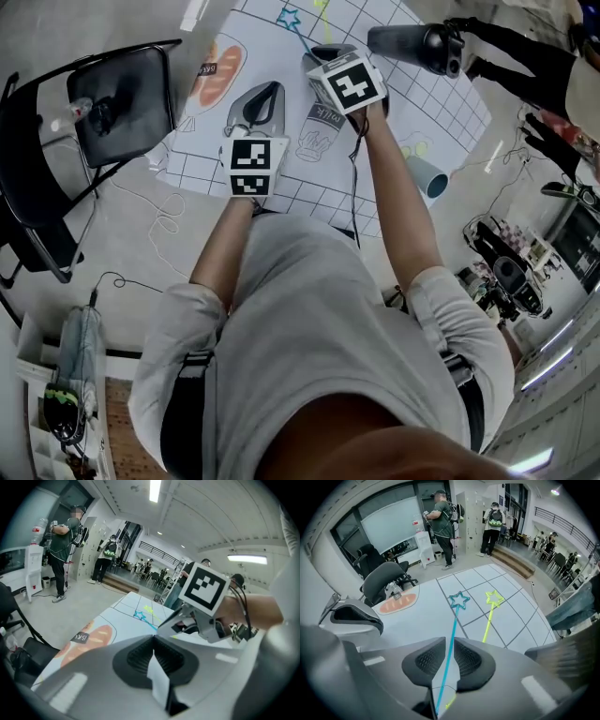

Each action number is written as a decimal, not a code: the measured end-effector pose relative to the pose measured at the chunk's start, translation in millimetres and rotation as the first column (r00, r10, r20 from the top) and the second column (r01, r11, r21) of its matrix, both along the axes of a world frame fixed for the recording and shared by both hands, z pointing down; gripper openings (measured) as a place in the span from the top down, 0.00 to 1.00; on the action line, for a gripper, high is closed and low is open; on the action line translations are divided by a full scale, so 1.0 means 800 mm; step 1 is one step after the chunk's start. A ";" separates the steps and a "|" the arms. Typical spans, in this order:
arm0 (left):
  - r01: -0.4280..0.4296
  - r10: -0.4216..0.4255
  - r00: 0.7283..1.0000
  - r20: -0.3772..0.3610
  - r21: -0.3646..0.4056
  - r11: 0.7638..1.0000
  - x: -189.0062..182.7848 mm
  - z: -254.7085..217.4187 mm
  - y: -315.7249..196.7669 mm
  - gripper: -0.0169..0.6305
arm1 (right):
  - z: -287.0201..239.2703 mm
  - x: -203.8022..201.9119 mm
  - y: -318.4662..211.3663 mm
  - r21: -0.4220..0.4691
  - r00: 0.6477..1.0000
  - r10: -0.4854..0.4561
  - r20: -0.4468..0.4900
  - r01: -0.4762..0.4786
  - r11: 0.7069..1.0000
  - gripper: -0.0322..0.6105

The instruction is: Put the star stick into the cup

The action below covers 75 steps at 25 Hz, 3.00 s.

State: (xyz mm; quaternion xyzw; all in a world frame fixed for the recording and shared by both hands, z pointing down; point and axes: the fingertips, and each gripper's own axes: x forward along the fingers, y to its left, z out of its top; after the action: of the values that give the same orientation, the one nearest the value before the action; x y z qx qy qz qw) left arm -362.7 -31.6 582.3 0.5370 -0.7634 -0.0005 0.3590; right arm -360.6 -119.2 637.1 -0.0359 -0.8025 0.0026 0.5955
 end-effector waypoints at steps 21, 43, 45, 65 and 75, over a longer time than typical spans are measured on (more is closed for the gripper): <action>0.011 -0.011 0.999 0.047 0.006 1.000 0.009 -0.020 0.019 0.97 | -0.014 0.005 0.007 -0.035 0.989 0.077 0.128 -0.073 0.997 0.93; -0.167 0.144 0.960 0.240 0.080 0.983 0.129 -0.127 -0.041 0.97 | -0.195 0.152 -0.017 -0.267 0.717 0.402 0.569 -0.301 0.915 0.93; -0.196 0.171 0.953 0.249 0.080 0.977 0.147 -0.134 -0.053 0.97 | -0.204 0.175 -0.024 -0.266 0.696 0.418 0.583 -0.323 0.909 0.93; -0.505 0.455 0.839 0.300 0.117 0.855 0.327 -0.182 -0.169 0.97 | -0.334 0.413 -0.139 -0.370 0.189 0.579 0.793 -0.605 0.705 0.93; -0.645 0.592 0.748 0.301 0.119 0.755 0.421 -0.189 -0.201 0.97 | -0.348 0.526 -0.166 -0.343 0.065 0.557 0.828 -0.728 0.594 0.93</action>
State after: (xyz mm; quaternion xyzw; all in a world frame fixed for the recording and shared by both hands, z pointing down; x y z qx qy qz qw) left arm -26.1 -192.2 431.0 0.7918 -0.5742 0.1027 0.1812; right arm 60.1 -251.7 358.6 0.3770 -0.9081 0.1815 0.0156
